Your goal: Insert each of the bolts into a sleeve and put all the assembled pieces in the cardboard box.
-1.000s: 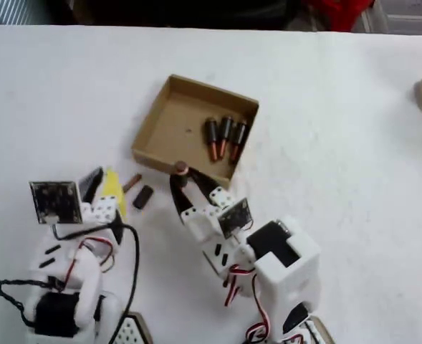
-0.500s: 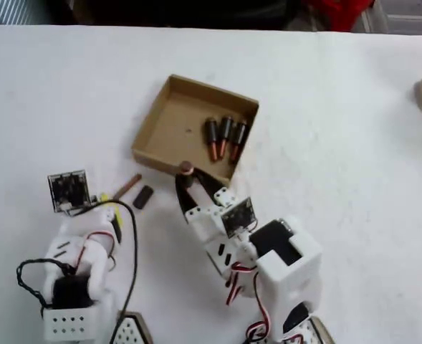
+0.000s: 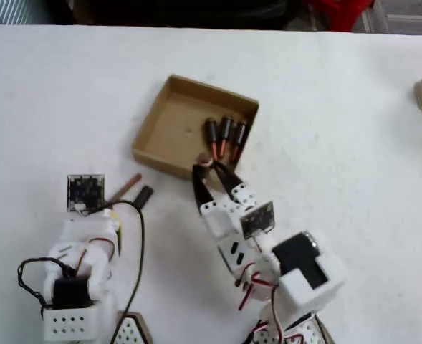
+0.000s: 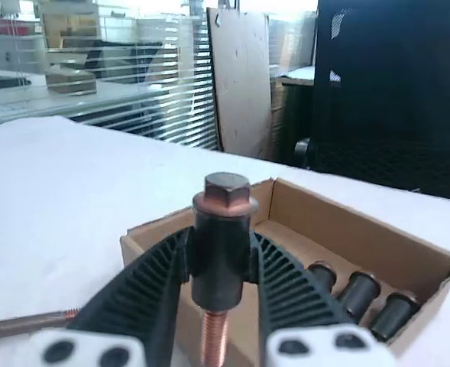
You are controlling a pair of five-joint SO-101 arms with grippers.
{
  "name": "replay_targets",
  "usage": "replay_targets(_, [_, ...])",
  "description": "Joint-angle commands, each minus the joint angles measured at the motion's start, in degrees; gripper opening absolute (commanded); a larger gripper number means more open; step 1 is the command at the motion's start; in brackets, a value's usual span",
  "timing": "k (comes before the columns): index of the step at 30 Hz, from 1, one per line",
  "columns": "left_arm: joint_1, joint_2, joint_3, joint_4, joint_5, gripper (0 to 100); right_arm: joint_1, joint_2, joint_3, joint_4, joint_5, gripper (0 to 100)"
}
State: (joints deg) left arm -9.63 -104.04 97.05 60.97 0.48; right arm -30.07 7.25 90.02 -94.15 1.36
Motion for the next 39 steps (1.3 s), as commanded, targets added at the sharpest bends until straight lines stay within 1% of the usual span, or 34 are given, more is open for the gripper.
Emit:
replay_targets(1, [-0.48, -0.31, -0.09, 1.93, -0.97, 8, 1.89, -7.43, 0.35, 2.68, -0.26, 1.7])
replay_targets(7, [-0.66, -0.31, -0.09, 2.29, -0.97, 8, 2.15, -18.33, 0.18, 18.24, -0.26, 1.7])
replay_targets(11, [-3.21, -0.31, -0.09, 2.29, -0.97, 8, 2.33, -29.05, 0.0, 30.73, -0.26, 1.7])
replay_targets(15, [-6.02, -0.31, -0.09, 2.29, -0.97, 8, 2.42, -40.66, -3.6, 49.45, -0.44, 1.7])
replay_targets(18, [-6.55, -0.4, -0.09, 2.29, -0.97, 8, 3.3, -48.31, -8.26, 65.1, -0.62, 1.7])
replay_targets(22, [-6.55, -0.4, -0.09, 2.29, -0.97, 8, 5.23, -55.6, -14.77, 80.4, -0.62, 1.7])
replay_targets(25, [-6.55, -0.4, -0.09, 2.29, -0.97, 8, 5.76, -58.59, -18.64, 86.2, -0.62, 1.7])
replay_targets(31, [-6.55, -0.4, -0.09, 2.29, -0.97, 8, 5.49, -58.95, -26.46, 93.32, -0.53, 1.8])
replay_targets(36, [-6.55, -0.4, -0.09, 2.29, -0.97, 8, 5.23, -58.24, -36.31, 105.63, -0.53, 2.0])
replay_targets(39, [-6.55, -0.4, -0.09, 2.29, -0.97, 8, 5.32, -53.85, -43.6, 112.13, -0.26, 2.0])
